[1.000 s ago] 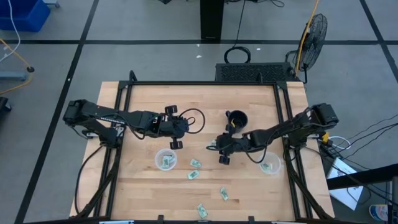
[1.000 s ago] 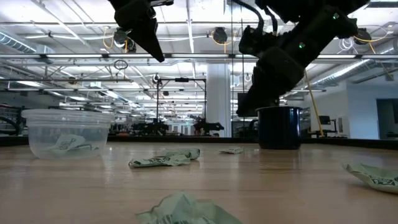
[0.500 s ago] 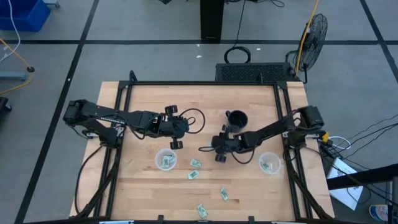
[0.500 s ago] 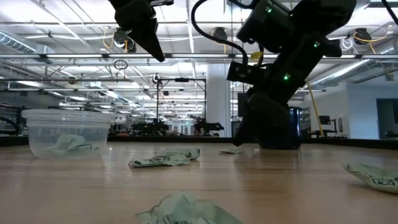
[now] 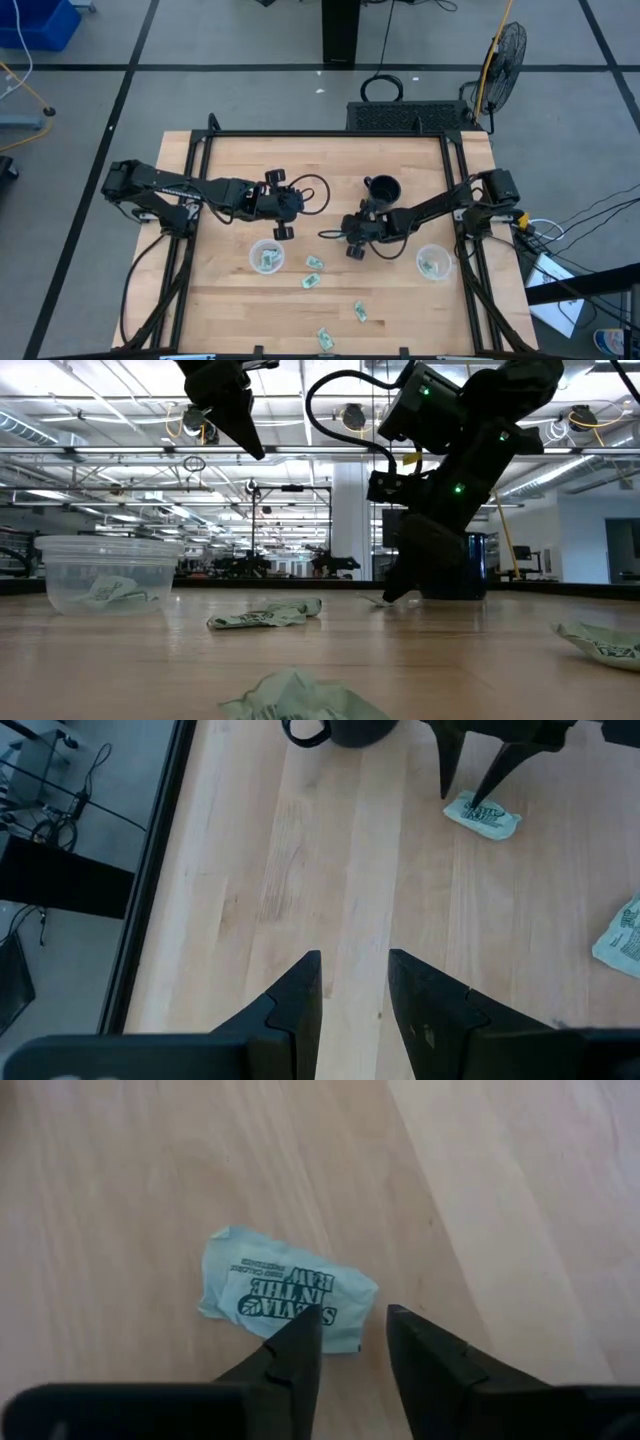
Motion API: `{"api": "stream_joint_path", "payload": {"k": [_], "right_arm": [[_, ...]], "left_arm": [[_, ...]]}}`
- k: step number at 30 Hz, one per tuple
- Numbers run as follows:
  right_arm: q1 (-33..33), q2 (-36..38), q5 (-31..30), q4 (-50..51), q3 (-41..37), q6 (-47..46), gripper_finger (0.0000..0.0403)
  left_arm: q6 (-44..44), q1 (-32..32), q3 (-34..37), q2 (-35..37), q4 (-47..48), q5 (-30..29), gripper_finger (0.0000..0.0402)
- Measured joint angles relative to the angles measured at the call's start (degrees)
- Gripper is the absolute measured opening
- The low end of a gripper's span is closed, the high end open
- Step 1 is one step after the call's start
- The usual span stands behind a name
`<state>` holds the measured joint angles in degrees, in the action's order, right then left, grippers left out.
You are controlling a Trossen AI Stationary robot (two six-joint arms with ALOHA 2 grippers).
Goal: Pick and place Stevia / Truvia into bins
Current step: Put the stevia packet into the right transparent plastic container
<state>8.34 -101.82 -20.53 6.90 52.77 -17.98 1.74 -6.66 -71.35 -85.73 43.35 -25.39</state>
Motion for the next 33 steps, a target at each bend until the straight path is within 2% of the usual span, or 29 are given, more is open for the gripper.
{"api": "stream_joint_path", "payload": {"k": [8, 10, 22, 33], "right_arm": [[0.0, 0.0, 0.9, 0.1, 0.0, 1.1, 0.0015], [0.0, 0.0, 1.7, 0.1, 0.0, 1.1, 0.0004], [2.2, 0.1, 2.7, 0.0, 0.0, 1.1, 0.0003], [2.3, 0.1, 2.7, 0.0, 0.0, 1.1, 0.0077]], "left_arm": [[0.0, 0.0, 0.0, 0.0, 0.0, 0.0, 0.0124], [0.0, 0.0, 0.0, 0.0, 0.0, 0.0, 0.0124], [0.0, 0.0, 0.0, 0.0, 0.0, 0.0, 0.0124], [0.0, 0.0, 0.0, 0.0, 0.0, 0.0, 0.0124]]}}
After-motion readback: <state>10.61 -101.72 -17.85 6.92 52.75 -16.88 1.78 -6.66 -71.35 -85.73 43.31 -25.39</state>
